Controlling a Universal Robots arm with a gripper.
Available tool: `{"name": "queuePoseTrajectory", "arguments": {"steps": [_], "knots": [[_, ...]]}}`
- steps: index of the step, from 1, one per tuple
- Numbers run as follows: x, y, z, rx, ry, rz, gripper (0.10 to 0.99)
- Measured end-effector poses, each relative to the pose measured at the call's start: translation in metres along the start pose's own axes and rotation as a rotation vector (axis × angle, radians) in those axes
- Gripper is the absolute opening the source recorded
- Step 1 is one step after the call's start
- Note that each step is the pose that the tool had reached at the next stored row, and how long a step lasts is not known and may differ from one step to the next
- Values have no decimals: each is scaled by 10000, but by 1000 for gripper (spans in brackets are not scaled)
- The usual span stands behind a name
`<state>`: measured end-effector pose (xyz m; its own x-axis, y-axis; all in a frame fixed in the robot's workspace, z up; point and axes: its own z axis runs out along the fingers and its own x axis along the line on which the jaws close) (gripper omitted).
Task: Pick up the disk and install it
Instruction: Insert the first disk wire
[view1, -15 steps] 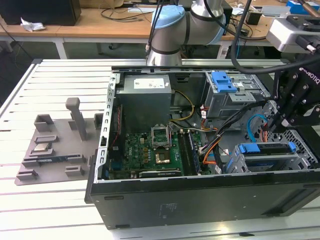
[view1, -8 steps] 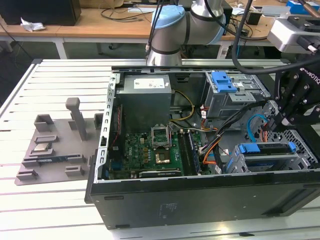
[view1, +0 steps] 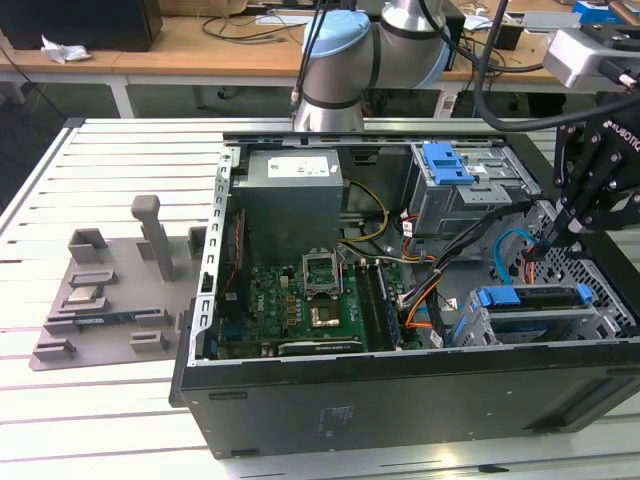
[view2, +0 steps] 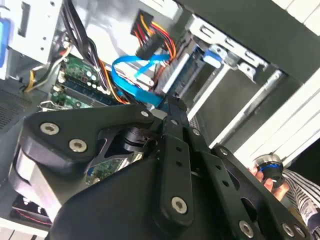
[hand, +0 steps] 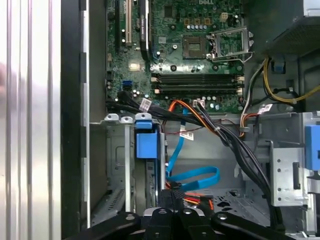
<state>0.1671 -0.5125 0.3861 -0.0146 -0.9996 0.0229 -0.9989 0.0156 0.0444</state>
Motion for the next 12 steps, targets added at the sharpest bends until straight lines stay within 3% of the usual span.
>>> {"name": "queuePoseTrajectory", "arguments": {"steps": [8, 9, 10, 11, 12], "knots": [[-186, -147, 100, -17, 36, -2, 106], [-221, -157, 109, -17, 54, -1, 106], [-312, -170, 122, -17, 91, 0, 106], [-367, -232, 138, -16, 130, 3, 106], [-367, -240, 138, -16, 155, 5, 106]]}}
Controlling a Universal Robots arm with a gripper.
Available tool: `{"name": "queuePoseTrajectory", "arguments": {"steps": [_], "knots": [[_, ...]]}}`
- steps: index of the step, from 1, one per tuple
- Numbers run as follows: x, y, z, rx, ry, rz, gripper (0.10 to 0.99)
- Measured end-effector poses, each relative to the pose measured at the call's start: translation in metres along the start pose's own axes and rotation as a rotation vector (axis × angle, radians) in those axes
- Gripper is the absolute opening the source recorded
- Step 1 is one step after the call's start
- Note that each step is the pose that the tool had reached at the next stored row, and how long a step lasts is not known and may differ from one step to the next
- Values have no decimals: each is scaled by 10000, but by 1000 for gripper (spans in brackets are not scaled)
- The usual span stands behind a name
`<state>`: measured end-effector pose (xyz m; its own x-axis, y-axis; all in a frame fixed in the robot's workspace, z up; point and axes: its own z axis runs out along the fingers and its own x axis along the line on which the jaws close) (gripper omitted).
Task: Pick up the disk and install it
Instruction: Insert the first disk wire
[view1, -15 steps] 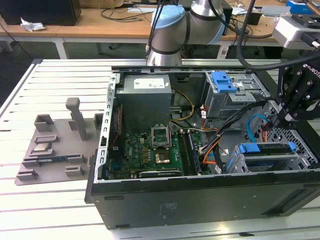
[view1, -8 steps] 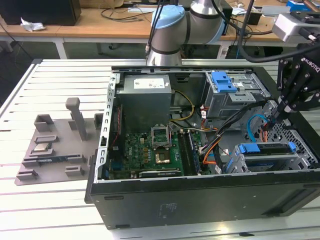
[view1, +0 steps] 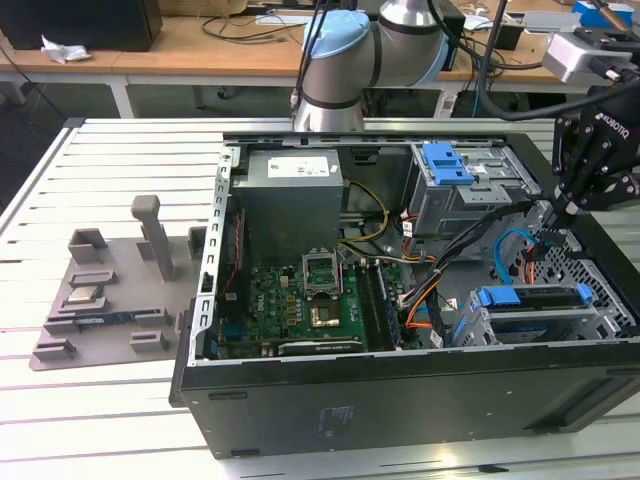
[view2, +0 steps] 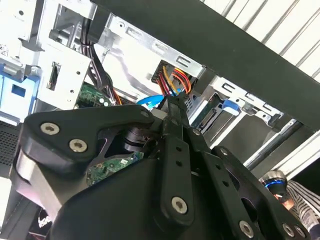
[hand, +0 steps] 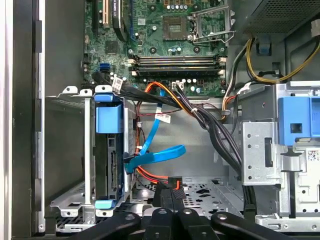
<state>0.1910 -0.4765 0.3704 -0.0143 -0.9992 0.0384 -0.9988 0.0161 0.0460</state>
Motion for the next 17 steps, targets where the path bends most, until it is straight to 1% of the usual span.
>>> {"name": "queuePoseTrajectory", "arguments": {"steps": [5, 8, 9, 10, 11, 12, 14, 16, 17], "knots": [[0, -1, 1, 0, 11, -1, 114], [0, -1, 1, 0, 19, 0, 294], [0, 0, 1, 0, 21, 0, 294], [-1, 0, 3, 0, 48, 1, 361], [-1, -1, 5, 1, 122, 6, 361], [-1, -1, 7, 3, 271, 18, 361], [-11, -1, 18, 4, 493, 69, 361], [-31, -2, 41, 4, 573, 115, 361], [-52, -3, 73, 0, 584, 149, 361]]}}
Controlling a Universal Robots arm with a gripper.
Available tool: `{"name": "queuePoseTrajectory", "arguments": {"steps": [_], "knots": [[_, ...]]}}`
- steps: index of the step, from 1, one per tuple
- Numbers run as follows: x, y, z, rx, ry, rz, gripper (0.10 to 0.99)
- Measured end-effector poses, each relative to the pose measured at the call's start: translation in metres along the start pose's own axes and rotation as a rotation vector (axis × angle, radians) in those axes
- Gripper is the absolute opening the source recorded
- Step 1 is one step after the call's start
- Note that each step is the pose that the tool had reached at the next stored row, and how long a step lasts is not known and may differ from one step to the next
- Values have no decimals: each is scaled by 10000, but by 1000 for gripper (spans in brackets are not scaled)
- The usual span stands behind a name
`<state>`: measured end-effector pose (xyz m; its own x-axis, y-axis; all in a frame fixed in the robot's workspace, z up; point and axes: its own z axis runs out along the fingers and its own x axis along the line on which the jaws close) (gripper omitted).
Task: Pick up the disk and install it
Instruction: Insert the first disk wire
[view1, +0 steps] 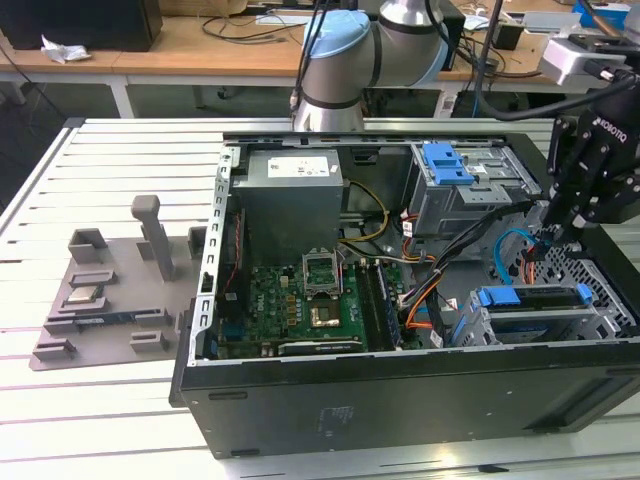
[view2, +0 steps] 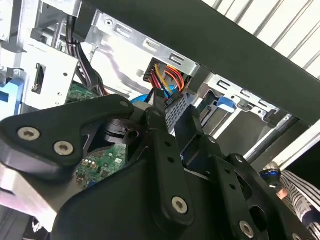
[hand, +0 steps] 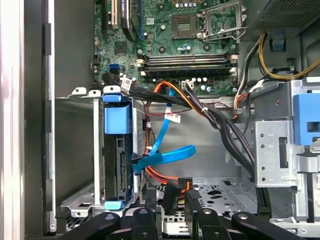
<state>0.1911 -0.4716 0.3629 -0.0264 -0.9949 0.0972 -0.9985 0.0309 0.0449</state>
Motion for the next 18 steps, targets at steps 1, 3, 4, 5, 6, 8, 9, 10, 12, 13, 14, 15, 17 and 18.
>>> {"name": "queuePoseTrajectory", "arguments": {"steps": [1, 3, 4, 5, 6, 8, 9, 10, 12, 13, 14, 15, 17, 18], "knots": [[-6, -2, 32, 0, 19, 15, 361], [-9, -3, 58, -1, 37, 18, 361], [-11, -4, 74, 0, 46, 19, 361], [-12, -4, 82, 0, 56, 19, 361], [-11, -4, 81, 1, 59, 19, 361], [-11, -4, 82, 1, 63, 20, 361], [-11, -4, 83, 1, 64, 19, 361], [-11, -4, 83, 1, 66, 20, 361], [-11, -4, 83, 1, 70, 20, 216], [-11, -4, 83, 1, 73, 20, 216], [-11, -4, 83, 1, 74, 20, 169], [-11, -4, 83, 1, 76, 20, 169], [-11, -4, 83, 1, 79, 20, 169], [-11, -4, 83, 1, 81, 20, 169]]}}
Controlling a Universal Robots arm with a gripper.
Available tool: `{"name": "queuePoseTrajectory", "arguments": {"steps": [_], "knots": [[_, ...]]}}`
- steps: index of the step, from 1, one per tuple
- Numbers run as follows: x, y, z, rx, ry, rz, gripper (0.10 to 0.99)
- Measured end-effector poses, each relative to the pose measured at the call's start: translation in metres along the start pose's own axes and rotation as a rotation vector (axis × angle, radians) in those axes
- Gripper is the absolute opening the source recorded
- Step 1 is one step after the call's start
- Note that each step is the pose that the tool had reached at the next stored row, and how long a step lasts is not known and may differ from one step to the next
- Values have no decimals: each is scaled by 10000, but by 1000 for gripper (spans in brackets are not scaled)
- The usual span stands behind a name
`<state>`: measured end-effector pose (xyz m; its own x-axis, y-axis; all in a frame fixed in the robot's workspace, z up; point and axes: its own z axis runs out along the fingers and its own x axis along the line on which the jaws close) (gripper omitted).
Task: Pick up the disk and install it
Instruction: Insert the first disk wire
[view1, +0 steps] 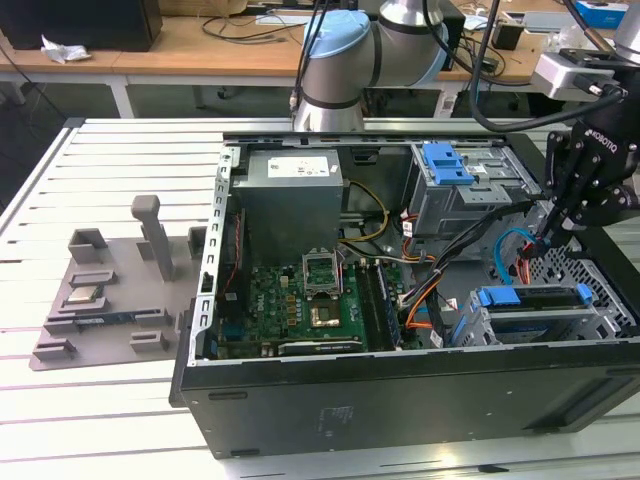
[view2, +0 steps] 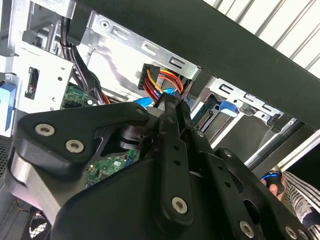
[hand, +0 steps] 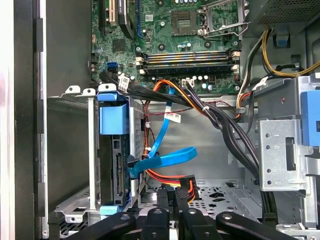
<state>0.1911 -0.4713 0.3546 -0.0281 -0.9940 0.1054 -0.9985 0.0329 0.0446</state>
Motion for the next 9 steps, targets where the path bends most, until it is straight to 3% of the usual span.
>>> {"name": "queuePoseTrajectory", "arguments": {"steps": [6, 9], "knots": [[31, 49, 6, -1, 2, 0, 169], [156, 86, 21, 0, 4, 1, 169]]}}
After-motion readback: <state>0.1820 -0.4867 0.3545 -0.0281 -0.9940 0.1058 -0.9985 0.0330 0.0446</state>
